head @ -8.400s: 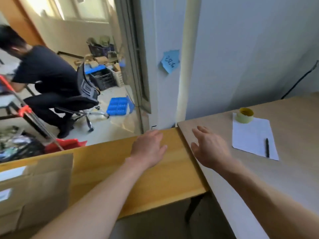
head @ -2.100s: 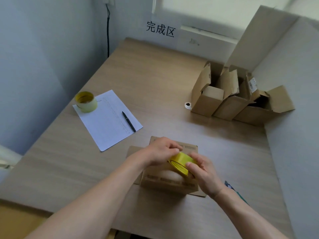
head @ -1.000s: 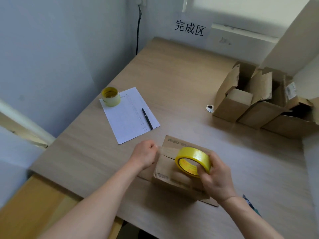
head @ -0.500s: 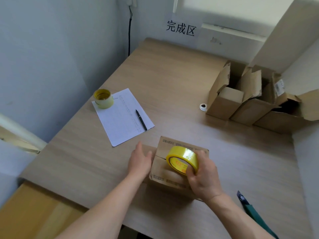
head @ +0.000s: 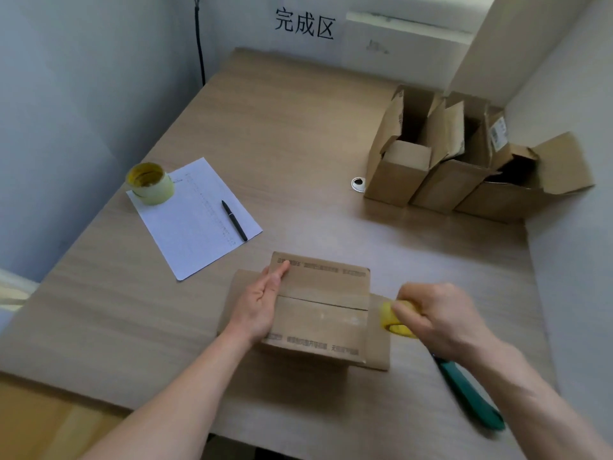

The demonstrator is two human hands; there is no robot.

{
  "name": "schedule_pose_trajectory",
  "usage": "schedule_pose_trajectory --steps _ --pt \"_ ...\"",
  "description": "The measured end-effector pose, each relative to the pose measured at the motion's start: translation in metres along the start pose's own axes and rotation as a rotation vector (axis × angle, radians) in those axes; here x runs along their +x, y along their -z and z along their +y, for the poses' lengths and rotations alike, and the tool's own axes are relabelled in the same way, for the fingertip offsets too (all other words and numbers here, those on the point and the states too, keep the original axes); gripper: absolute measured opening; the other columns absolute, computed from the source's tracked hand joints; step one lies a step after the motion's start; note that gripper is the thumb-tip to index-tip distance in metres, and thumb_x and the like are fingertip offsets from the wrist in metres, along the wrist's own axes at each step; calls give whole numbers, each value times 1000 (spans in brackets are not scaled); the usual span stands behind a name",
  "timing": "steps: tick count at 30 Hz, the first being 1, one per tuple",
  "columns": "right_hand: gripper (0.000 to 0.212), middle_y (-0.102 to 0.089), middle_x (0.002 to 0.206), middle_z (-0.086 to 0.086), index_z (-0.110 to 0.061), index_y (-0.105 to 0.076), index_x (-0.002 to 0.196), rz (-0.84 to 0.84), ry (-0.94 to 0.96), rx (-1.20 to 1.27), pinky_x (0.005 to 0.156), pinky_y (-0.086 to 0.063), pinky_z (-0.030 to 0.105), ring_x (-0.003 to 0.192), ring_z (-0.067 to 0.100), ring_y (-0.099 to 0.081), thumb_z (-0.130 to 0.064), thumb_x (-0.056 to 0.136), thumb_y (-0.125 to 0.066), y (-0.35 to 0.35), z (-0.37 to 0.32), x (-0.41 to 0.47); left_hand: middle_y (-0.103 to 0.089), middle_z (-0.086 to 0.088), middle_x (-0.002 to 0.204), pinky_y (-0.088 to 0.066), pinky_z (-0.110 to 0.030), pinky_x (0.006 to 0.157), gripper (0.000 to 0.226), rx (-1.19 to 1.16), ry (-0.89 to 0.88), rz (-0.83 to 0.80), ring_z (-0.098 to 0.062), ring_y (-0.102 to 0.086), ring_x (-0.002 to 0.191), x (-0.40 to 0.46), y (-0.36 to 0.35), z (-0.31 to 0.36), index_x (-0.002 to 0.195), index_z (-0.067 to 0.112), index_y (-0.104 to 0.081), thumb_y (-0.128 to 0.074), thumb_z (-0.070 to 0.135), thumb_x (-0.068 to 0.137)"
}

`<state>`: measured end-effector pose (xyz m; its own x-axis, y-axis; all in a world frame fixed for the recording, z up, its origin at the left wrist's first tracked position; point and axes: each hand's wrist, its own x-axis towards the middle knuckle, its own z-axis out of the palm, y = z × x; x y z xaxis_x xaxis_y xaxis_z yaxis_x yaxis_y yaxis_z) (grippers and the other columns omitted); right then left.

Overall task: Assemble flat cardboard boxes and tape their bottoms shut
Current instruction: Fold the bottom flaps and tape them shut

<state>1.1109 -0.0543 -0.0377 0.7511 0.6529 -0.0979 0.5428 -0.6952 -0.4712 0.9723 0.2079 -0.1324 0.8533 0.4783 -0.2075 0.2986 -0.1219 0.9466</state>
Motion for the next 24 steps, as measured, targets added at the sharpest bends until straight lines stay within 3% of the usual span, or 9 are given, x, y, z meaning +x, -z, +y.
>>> schedule_pose_trajectory --steps 2,8,12,13,15,17,19,21,24 --pt "33 -65 66 1 -21 -63 73 37 -26 -354 55 -33 30 68 27 -60 -51 83 -53 -7 6 -3 -46 22 141 -21 -34 121 30 5 -18 -5 -4 -27 143 0 -1 -1 123 53 -50 -36 36 103" --pt "36 -70 81 3 -24 -61 81 10 -121 -290 62 -42 34 83 30 -64 -57 88 -51 -39 28 -2 -47 25 139 -23 -34 120 30 32 -31 0 -4 -29 142 0 -1 -3 123 54 -50 -37 37 102" --pt "47 -72 87 -2 -27 -63 84 -28 -159 -261 63 -41 32 89 26 -64 -70 88 -44 -56 36 1 -45 15 146 -23 -33 120 30 86 -33 -4 -6 -27 144 -2 -2 0 124 58 -45 -37 39 102" --pt "51 -72 88 -3 -28 -64 84 -36 -182 -259 63 -42 32 89 26 -64 -74 86 -42 -59 37 3 -39 11 151 -22 -35 120 32 188 -17 2 -9 -23 146 -2 -2 2 127 61 -39 -36 41 103" --pt "55 -72 91 -3 -30 -65 87 -56 -235 -237 65 -44 33 91 26 -64 -78 84 -38 -65 35 5 -13 3 163 -16 -46 118 41 714 33 24 -21 -3 150 -1 -1 5 139 63 -15 -25 55 100" --pt "52 -73 97 -5 -36 -67 99 -61 -278 -165 70 -48 32 96 24 -64 -78 85 -38 -72 33 5 20 0 161 -2 -57 113 64 1144 56 61 -32 24 145 -5 -9 12 146 45 13 -10 69 91" --pt "49 -72 108 -6 -43 -62 120 -55 -302 -57 78 -50 34 106 23 -63 -73 88 -42 -78 32 5 37 -6 154 14 -58 111 84 1221 -18 -28 -34 40 137 -19 -43 28 143 28 24 -10 78 84" --pt "52 -70 112 -6 -46 -50 137 -69 -308 18 82 -50 35 110 23 -62 -67 90 -44 -81 32 5 38 -9 152 25 -55 108 102 1167 -163 -240 -34 44 134 -44 -93 35 149 17 19 -16 83 80" --pt "58 -70 108 -4 -44 -38 146 -104 -336 78 81 -50 36 104 22 -63 -62 92 -45 -80 38 3 27 -11 157 17 -57 114 97 1191 -360 -414 -35 39 137 -61 -131 41 154 12 2 -25 75 86"
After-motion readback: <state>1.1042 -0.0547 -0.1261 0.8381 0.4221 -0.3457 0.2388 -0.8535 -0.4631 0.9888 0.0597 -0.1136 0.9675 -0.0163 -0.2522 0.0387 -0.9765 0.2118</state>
